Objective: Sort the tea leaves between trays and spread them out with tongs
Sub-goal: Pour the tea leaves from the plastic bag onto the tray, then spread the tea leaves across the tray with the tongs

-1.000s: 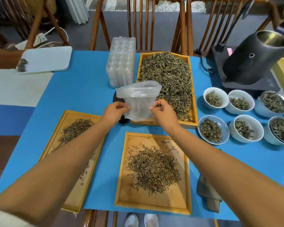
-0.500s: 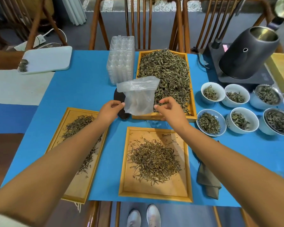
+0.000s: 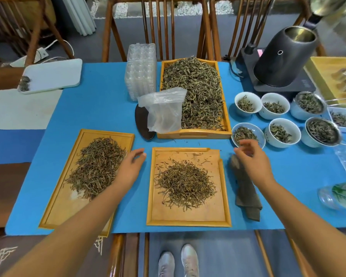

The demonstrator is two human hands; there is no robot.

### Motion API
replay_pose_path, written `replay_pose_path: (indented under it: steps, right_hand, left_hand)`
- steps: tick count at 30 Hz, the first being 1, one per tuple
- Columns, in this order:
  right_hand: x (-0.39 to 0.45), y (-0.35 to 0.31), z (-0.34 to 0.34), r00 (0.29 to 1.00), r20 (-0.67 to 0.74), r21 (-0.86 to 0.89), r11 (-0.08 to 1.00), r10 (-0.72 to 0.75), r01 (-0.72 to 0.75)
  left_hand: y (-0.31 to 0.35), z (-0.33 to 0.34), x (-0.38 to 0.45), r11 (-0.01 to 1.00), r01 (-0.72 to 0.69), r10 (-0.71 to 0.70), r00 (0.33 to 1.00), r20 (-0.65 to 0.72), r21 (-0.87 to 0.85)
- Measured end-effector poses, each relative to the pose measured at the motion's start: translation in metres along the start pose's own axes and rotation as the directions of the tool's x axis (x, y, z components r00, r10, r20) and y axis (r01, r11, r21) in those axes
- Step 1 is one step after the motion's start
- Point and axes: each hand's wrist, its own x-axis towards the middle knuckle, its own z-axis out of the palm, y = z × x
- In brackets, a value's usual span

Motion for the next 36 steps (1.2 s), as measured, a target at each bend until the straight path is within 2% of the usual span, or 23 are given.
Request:
replay_pose_path:
  steps: [5,10,14,18,23,28,32,36]
  right_hand:
    - [-0.025,0.047,-0.033,0.985,-0.14,-0.103,0.987,0.105,-0.12]
    - [-0.047,0.081,-0.049,0.973,-0.193,-0.296,0.938,0.124,-0.178]
    - [-0.055,0.095,-0.05,0.969,-0.186,-0.368,0.903,0.163,-0.222]
    - [-0.057,0.101,-0.048,0.977,-0.174,-0.443,0.877,0.12,-0.187]
    - [-0.056,0.099,-0.05,0.979,-0.178,-0.451,0.875,0.104,-0.174]
    - [-0.062,0.072,-0.05,0.982,-0.186,-0.316,0.943,0.043,-0.101]
    - [-0.084,0.035,-0.039,0.998,-0.049,-0.27,0.962,-0.042,0.027]
    - [-0.108,0.002,-0.025,0.982,0.104,-0.3,0.936,-0.158,0.182]
  left_hand:
    - [-0.017,0.015,-0.034,0.994,0.015,-0.001,0.992,0.123,-0.107]
    - [-0.033,0.027,-0.051,0.988,0.023,-0.009,0.996,0.091,-0.154]
    - [-0.039,0.034,-0.055,0.982,0.033,-0.022,0.998,0.058,-0.186]
    - [-0.043,0.038,-0.059,0.974,0.041,-0.04,0.999,0.01,-0.221]
    - [-0.046,0.039,-0.059,0.973,0.048,-0.049,0.999,0.001,-0.227]
    - [-0.049,0.036,-0.058,0.972,0.063,-0.06,0.998,0.019,-0.228]
    - [-0.05,0.034,-0.057,0.973,0.068,-0.058,0.997,0.051,-0.221]
    - [-0.051,0.032,-0.056,0.97,0.076,-0.063,0.996,0.061,-0.23]
